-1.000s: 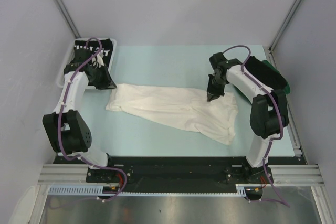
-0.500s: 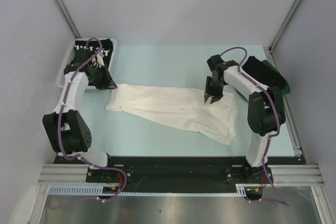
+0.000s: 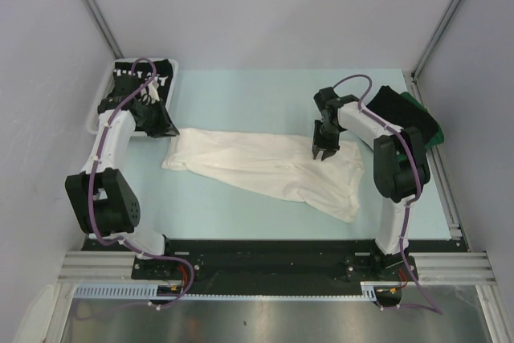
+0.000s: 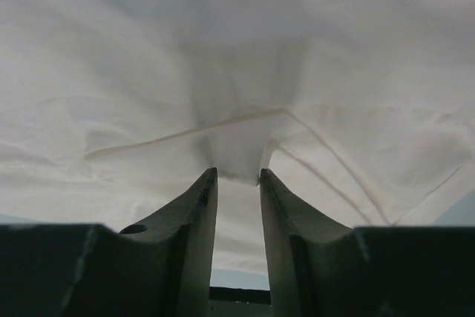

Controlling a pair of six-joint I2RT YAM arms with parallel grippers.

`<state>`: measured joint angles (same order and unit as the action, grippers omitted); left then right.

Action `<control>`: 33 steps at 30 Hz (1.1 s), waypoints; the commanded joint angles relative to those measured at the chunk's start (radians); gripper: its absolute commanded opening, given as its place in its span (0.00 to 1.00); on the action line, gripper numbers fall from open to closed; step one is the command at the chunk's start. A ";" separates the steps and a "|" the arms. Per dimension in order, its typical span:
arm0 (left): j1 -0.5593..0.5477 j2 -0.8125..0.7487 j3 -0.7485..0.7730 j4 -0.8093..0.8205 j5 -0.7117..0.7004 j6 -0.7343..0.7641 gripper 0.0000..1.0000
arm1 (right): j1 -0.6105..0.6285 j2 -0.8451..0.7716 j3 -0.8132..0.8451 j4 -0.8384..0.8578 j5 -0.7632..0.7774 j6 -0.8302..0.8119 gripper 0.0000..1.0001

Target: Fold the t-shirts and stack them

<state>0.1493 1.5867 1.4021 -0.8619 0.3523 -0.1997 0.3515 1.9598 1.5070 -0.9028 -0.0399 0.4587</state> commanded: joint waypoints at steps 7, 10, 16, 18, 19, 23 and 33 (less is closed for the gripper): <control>0.007 -0.048 0.005 0.009 0.017 0.026 0.19 | 0.001 0.017 0.010 0.027 0.009 -0.023 0.00; 0.007 -0.050 -0.002 0.011 0.017 0.026 0.19 | 0.003 0.005 0.010 0.025 -0.005 -0.018 0.00; 0.007 -0.047 -0.002 0.014 0.024 0.023 0.19 | 0.006 -0.048 0.010 -0.014 -0.041 -0.012 0.00; 0.007 -0.047 -0.003 0.014 0.027 0.020 0.19 | 0.009 -0.084 0.007 -0.037 -0.060 -0.012 0.00; 0.007 -0.047 -0.003 0.014 0.028 0.022 0.19 | 0.012 -0.097 0.002 -0.048 -0.064 -0.005 0.00; 0.007 -0.051 -0.006 0.018 0.030 0.020 0.19 | 0.030 -0.162 -0.014 -0.100 -0.092 0.006 0.00; 0.007 -0.059 -0.015 0.023 0.043 0.016 0.20 | 0.078 -0.199 -0.120 -0.153 -0.169 0.018 0.00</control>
<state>0.1493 1.5818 1.3937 -0.8604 0.3626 -0.2001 0.4137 1.7813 1.4315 -1.0103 -0.1551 0.4629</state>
